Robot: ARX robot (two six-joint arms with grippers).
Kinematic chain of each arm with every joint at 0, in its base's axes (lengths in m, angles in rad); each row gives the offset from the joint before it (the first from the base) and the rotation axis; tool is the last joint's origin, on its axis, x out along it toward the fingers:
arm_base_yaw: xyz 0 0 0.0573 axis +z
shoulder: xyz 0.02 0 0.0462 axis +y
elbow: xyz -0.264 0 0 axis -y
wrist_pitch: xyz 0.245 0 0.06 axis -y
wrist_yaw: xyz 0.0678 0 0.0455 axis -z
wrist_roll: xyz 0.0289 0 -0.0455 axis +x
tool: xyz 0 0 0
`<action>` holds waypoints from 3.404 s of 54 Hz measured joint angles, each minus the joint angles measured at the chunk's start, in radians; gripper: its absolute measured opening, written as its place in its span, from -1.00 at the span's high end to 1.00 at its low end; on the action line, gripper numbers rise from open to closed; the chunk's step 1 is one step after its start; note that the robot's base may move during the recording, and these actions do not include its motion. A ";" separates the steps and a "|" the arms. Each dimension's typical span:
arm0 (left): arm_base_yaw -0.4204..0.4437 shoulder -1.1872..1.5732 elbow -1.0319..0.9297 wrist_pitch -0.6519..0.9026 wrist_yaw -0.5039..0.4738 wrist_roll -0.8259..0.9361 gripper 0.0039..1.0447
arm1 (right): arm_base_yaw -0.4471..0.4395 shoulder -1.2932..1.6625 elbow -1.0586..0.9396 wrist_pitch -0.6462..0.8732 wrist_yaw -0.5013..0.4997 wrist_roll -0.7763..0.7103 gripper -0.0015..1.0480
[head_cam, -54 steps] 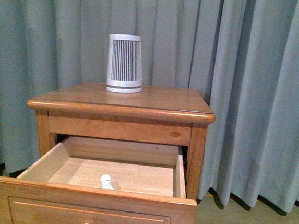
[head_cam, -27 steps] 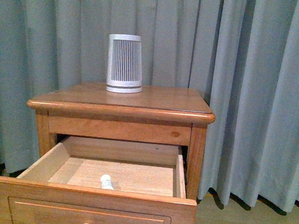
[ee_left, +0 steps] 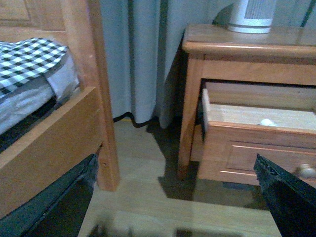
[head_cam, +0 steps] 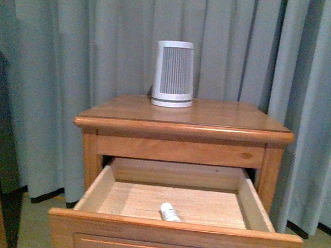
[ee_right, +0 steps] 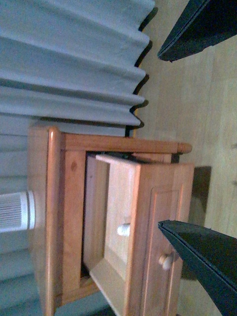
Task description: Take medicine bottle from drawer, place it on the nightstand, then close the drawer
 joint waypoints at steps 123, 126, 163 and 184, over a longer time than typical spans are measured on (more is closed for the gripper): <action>0.000 -0.001 0.000 0.000 -0.002 0.000 -0.87 | 0.215 2.431 1.668 -0.063 0.267 0.171 -0.66; 0.000 -0.001 0.000 0.000 -0.002 0.000 -0.87 | 0.215 2.432 1.668 -0.061 0.264 0.175 -0.53; 0.000 -0.001 0.000 0.000 -0.002 0.000 -0.87 | 0.244 2.171 1.628 -0.206 0.185 0.325 0.42; 0.000 -0.001 0.000 0.000 -0.002 0.000 -0.87 | 0.164 1.999 1.747 -0.196 0.282 0.213 0.42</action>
